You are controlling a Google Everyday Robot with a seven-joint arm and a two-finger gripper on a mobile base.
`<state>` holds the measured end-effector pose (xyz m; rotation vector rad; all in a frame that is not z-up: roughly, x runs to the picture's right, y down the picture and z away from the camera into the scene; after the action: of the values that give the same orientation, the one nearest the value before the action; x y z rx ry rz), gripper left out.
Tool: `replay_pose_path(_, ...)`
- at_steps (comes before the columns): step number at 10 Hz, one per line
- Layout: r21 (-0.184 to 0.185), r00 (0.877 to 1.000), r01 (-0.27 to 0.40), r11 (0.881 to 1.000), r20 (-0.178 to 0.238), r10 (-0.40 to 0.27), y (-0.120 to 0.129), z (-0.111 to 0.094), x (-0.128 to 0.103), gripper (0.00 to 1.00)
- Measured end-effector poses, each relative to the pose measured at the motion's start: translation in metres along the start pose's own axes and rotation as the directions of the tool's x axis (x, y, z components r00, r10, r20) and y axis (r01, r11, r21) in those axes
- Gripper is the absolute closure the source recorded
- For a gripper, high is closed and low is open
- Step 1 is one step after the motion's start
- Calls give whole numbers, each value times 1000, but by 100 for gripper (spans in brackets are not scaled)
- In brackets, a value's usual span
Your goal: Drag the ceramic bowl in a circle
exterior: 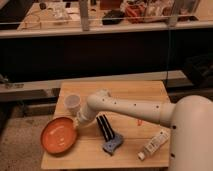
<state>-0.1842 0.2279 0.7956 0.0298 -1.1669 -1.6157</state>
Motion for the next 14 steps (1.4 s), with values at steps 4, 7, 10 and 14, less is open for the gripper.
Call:
replay_pose_path(4, 58, 989, 117, 991, 89, -122, -41, 16, -49, 98)
replay_pose_path(7, 40, 989, 100, 994, 109, -103, -23, -3, -84, 98)
replay_pose_path(10, -26, 992, 55, 998, 114, -52, 21, -43, -124, 98)
replay_pose_path(14, -129, 997, -24, 991, 75, 34, 65, -87, -141, 98)
